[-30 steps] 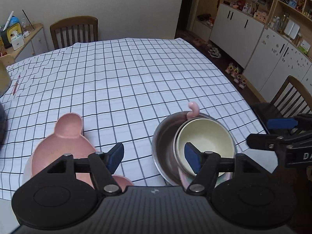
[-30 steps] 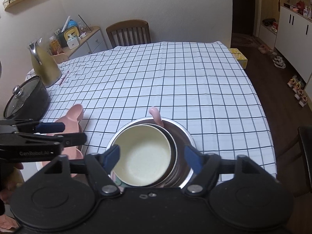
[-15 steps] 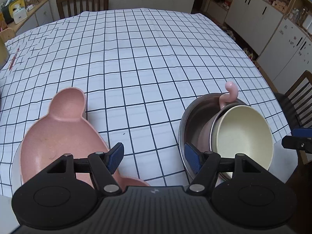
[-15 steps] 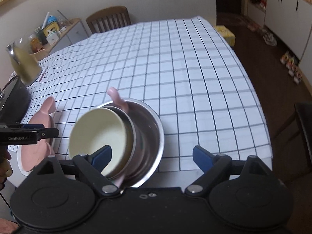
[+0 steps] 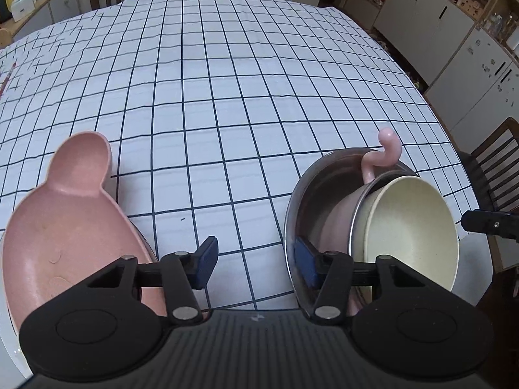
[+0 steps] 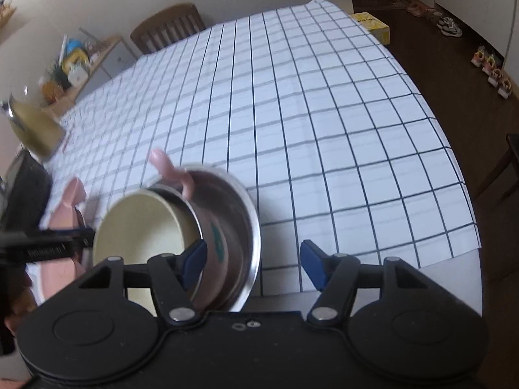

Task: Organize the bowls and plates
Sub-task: 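Close both tools on the rim of the nested bowl stack, then lift the bowl stack with both tools and carry it over the pink bear plate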

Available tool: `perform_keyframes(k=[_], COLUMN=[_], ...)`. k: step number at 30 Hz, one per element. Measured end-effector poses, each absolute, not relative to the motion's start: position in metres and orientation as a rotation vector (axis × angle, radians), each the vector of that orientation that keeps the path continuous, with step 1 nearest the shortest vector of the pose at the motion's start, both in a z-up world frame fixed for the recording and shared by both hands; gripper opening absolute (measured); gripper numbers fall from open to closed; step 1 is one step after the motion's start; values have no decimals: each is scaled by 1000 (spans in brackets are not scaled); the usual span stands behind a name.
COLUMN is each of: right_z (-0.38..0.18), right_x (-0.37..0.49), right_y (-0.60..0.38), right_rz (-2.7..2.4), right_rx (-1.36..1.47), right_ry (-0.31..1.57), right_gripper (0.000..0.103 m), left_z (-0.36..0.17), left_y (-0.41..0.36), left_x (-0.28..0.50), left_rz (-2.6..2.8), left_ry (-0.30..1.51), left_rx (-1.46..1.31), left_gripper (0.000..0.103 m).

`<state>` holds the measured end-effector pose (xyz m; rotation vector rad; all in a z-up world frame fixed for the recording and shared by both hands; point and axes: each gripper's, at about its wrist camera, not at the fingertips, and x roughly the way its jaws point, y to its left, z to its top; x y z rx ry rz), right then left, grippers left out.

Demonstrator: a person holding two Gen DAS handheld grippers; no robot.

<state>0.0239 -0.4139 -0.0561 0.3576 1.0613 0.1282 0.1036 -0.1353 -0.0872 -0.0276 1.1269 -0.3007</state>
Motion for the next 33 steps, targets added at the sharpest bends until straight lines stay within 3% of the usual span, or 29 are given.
perform_keyframes(k=[5, 18, 27, 33], right_z=[-73, -94, -95, -92], right_x=[28, 35, 42, 41], right_y=[-413, -403, -396, -389], right_rz=[102, 124, 162, 156], right_rx=[311, 334, 335, 284], right_ry=[1126, 1183, 1197, 1195], right_gripper=[63, 36, 13, 12], left_z=[-94, -97, -97, -96], left_y=[-138, -146, -147, -149], left_x=[104, 105, 102, 100], left_rz=[-314, -333, -324, -310], left_ry=[1151, 1174, 1169, 1155], left_rx=[-48, -71, -64, -50], left_gripper=[43, 15, 10, 9])
